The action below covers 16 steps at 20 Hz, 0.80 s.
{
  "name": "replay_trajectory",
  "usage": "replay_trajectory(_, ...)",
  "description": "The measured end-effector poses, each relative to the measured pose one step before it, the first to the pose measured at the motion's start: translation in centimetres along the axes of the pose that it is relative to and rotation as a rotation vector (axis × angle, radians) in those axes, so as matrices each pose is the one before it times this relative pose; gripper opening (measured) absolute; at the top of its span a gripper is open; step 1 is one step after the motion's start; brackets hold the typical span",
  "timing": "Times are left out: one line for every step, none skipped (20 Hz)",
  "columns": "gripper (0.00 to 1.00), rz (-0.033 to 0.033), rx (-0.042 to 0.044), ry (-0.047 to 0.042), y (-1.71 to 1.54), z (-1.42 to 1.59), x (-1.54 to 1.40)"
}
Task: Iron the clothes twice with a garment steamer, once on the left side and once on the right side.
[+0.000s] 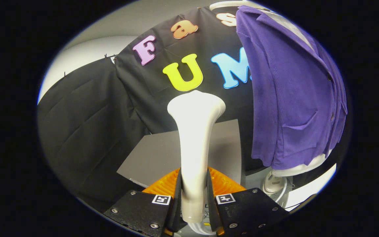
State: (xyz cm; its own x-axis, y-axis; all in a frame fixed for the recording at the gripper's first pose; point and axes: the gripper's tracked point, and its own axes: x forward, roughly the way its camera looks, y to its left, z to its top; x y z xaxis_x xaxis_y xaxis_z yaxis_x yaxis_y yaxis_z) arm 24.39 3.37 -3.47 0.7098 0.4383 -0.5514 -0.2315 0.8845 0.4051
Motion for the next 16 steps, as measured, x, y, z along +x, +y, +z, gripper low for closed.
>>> replay_trajectory(0.35, -0.00788, 0.00128, -0.00783, -0.322, -0.535, -0.881)
replay_trajectory(0.35, -0.00815, 0.00373, -0.00186, -0.374, -0.456, -0.968)
replay_trajectory(0.35, -0.00631, 0.00486, -0.00081, -0.299, -0.679, -0.869)
replay_trajectory(0.35, -0.00712, 0.00602, -0.00667, -0.337, -0.646, -0.847)
replay_trajectory(0.35, -0.00460, 0.00283, -0.00092, -0.268, -0.771, -0.810)
replay_trajectory(0.35, -0.00469, 0.00210, 0.00173, -0.316, -0.780, -0.926)
replay_trajectory(0.35, -0.00481, 0.00248, 0.00204, -0.359, -0.957, -0.872)
replay_trajectory(0.35, -0.00510, 0.00370, -0.00424, -0.328, -0.904, -0.875)
replay_trajectory(0.35, -0.00641, 0.00641, 0.00038, -0.344, -0.812, -0.916)
replay_trajectory(0.35, -0.00465, 0.01557, -0.00998, -0.273, -0.404, -0.841)
replay_trajectory(0.35, -0.00050, 0.00602, -0.00996, -0.078, -0.497, -0.846)
replay_trajectory(0.35, -0.00444, 0.00016, -0.01125, -0.078, -0.462, -0.914)
replay_trajectory(0.35, -0.00575, -0.00576, -0.00797, -0.234, -0.542, -0.767)
replay_trajectory(0.35, -0.00610, -0.00546, -0.01039, -0.242, -0.469, -0.806)
replay_trajectory(0.35, -0.00498, -0.00306, -0.01054, -0.135, -0.413, -0.727)
replay_trajectory(0.35, -0.00307, -0.00180, -0.00875, -0.065, -0.253, -0.882)
